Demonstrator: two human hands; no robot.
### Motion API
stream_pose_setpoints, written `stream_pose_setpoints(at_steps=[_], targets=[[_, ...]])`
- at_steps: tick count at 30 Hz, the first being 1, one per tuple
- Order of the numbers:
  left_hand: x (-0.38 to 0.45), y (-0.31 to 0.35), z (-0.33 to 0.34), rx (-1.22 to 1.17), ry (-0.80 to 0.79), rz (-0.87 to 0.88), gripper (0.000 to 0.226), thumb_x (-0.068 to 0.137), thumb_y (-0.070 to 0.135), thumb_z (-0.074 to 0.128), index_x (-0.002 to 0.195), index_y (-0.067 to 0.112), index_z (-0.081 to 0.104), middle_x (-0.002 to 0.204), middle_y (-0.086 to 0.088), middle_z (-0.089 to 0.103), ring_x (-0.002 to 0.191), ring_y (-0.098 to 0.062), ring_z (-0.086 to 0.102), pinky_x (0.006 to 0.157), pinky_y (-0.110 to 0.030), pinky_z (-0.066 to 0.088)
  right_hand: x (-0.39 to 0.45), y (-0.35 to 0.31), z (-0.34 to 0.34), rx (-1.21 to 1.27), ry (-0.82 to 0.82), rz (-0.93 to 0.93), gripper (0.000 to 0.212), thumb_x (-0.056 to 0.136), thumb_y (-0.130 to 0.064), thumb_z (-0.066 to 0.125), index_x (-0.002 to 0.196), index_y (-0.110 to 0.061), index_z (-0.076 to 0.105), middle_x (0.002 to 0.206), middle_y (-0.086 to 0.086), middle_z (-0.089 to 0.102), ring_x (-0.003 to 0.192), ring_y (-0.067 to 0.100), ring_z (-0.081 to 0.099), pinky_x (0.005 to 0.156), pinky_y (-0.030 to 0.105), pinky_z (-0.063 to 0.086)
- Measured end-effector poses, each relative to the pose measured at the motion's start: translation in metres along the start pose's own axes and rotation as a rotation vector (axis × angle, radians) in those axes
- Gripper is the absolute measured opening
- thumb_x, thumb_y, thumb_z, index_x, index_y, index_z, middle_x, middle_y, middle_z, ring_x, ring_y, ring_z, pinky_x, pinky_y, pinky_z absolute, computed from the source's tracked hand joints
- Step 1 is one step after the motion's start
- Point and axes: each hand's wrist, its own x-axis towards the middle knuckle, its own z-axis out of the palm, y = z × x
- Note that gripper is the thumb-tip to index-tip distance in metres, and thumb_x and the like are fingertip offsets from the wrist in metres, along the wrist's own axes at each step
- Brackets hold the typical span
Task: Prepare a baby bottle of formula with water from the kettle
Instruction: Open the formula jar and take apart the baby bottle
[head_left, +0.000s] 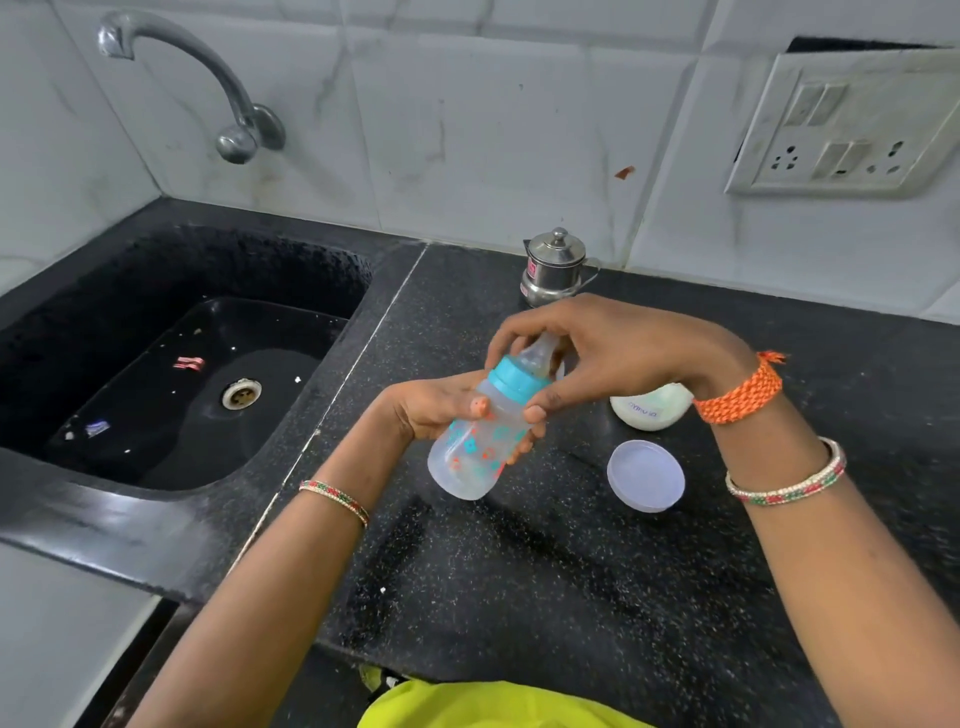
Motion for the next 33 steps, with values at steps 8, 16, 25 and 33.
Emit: stream_pose_setpoints(at_steps=[8,16,25,33], targets=[[-0.009,-0.01,-0.013,0.072,0.218,-0.062,0.082,0.059,0.056,0.081,0.113,0.002,0.052,0.096,-0.004,0.066,0.087,-0.02,0.062,0.079,-0.031,0.053,0.01,0.035,0.023,0.424,0.071,-0.106,0.048,0.066,0.017,0.073,0.099,-0.018,0.067,0.11,0.006,0.065,0.107,0.026,0.063,0.087,0.039,0.057],[-0.026,-0.03,-0.018,-0.043,0.294,-0.003,0.067,0.057,0.049,0.085,0.106,0.009,0.062,0.094,-0.007,0.066,0.082,-0.02,0.064,0.076,-0.032,0.054,0.005,0.056,0.019,0.438,0.268,0.006,0.046,0.066,0.009,0.077,0.1,-0.021,0.067,0.109,0.003,0.065,0.099,0.015,0.062,0.087,0.031,0.053],[0.002,-0.052,-0.019,0.249,0.968,0.171,0.052,0.071,0.002,0.078,0.114,0.019,0.055,0.102,0.007,0.066,0.088,0.0,0.063,0.077,-0.017,0.05,0.026,0.086,0.094,-0.34,0.204,0.45,0.05,0.078,-0.025,0.071,0.123,-0.023,0.05,0.126,0.006,0.055,0.116,0.029,0.049,0.083,0.041,0.046],[0.005,-0.061,-0.015,0.336,1.064,0.152,0.051,0.074,0.005,0.077,0.113,0.026,0.051,0.106,0.004,0.063,0.089,0.004,0.062,0.076,-0.011,0.049,0.026,0.096,0.105,-0.498,0.112,0.501,0.054,0.082,-0.023,0.065,0.131,-0.023,0.043,0.132,0.006,0.049,0.119,0.03,0.044,0.092,0.048,0.037]])
